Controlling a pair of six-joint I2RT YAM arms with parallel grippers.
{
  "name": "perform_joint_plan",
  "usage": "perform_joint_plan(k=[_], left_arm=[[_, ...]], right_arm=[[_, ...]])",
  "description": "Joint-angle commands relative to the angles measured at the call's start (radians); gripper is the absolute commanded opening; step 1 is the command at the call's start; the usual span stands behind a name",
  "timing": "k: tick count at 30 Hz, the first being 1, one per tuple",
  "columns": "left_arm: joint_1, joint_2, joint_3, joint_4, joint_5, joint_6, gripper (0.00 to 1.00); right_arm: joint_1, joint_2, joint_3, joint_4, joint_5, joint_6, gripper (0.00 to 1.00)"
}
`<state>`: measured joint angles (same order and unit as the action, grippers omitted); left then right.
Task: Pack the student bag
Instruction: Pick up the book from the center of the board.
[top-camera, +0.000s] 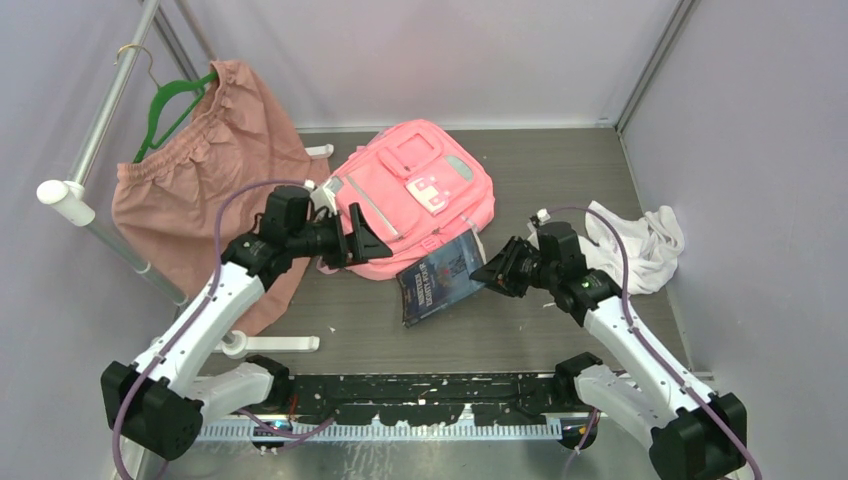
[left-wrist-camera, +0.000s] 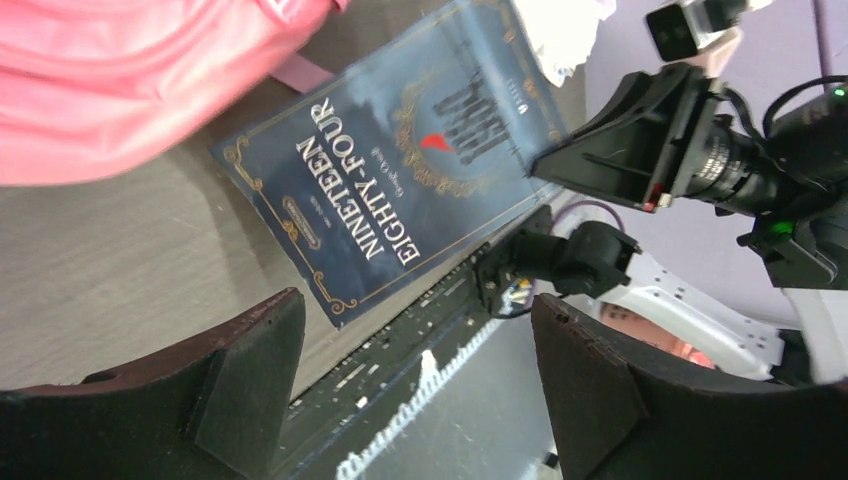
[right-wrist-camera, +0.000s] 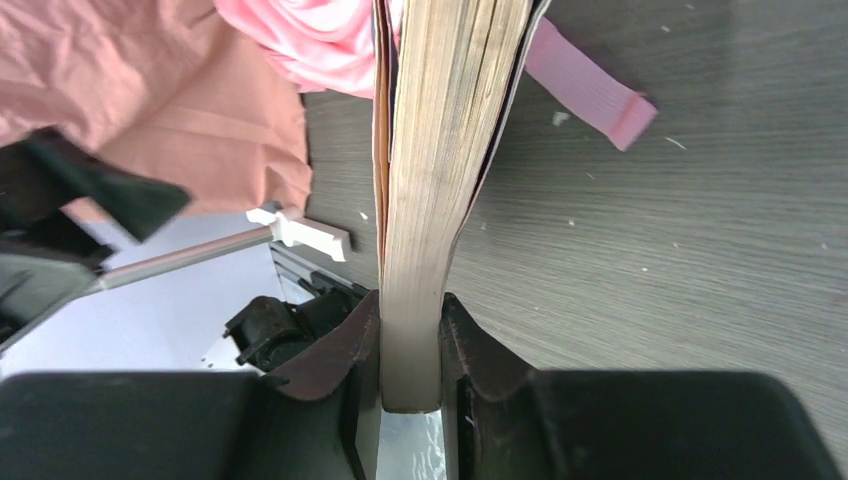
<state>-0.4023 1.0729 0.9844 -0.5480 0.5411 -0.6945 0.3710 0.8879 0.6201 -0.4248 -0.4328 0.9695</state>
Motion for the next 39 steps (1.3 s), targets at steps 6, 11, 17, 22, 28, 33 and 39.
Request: perform_joint_plan(k=[6,11,17,22,28,33,39], left_arm=[[-0.013,-0.011,-0.192,0.442,0.177,-0.302,0.86],[-0.032,-0.074,-0.187,0.337,0.115,-0.219,0.93],[-0.032,-0.065,-0.200,0.291,0.107,-0.189,0.93],[-0.032,-0.034,-0.211,0.341,0.137,-0.229,0.93],[-0.032,-0.034,-0.256,0.424,0.165,-0.296,0.92],[-0.032,-0.035,-0.268,0.424,0.161,-0.296,0.91],[-0.032,-0.049,-0.308,0.551,0.125,-0.381,0.91]], right_arm=[[0.002,-0.047,0.063,0.291,-0.086,0.156,0.01],[0.001,-0.071,0.103,0.281,-0.087,0.158,0.01],[0.000,-0.077,0.188,0.253,-0.086,0.150,0.01],[0.002,-0.081,0.216,0.265,-0.097,0.147,0.01],[0.002,-0.106,0.178,0.341,-0.105,0.184,0.01],[0.003,-0.109,0.189,0.364,-0.108,0.198,0.01],[0.003,-0.092,0.179,0.472,-0.145,0.261,0.01]])
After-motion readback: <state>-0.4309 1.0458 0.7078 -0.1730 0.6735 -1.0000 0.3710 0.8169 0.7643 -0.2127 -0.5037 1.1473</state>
